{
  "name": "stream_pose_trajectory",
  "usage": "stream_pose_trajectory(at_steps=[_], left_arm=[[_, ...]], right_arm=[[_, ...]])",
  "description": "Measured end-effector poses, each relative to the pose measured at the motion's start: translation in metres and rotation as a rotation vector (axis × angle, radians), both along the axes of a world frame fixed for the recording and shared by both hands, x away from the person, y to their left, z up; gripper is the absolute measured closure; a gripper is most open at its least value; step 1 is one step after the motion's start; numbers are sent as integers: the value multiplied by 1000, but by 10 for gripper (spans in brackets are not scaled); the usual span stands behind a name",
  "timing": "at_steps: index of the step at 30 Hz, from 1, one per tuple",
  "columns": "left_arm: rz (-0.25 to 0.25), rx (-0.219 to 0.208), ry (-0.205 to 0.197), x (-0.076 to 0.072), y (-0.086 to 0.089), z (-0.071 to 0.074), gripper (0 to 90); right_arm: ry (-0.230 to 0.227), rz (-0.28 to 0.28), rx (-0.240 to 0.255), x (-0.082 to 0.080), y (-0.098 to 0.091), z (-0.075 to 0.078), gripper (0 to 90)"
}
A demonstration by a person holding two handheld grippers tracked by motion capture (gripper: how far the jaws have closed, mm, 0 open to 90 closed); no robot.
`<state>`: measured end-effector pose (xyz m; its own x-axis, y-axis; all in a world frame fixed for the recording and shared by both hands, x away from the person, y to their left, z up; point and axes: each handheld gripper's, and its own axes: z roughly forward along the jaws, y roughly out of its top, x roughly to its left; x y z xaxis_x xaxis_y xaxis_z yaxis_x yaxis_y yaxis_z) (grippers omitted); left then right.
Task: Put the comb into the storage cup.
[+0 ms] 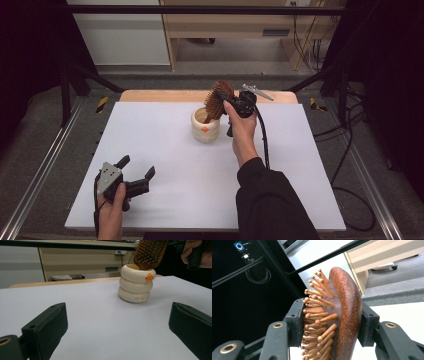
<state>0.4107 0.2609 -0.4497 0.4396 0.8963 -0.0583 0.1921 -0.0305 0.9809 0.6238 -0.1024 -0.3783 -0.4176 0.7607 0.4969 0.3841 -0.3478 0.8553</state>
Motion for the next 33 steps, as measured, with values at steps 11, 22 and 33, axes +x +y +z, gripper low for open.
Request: stream_pose_trajectory(at_steps=[11, 22, 33], left_arm=[[1, 5, -1, 0, -1, 0, 21], [0, 6, 0, 0, -1, 0, 21], [-1, 6, 1, 0, -1, 0, 22]], right_arm=[[8, 5, 9, 1, -2, 0, 475], [8, 7, 5, 1, -2, 0, 468], [18, -1, -10, 1, -5, 1, 428]])
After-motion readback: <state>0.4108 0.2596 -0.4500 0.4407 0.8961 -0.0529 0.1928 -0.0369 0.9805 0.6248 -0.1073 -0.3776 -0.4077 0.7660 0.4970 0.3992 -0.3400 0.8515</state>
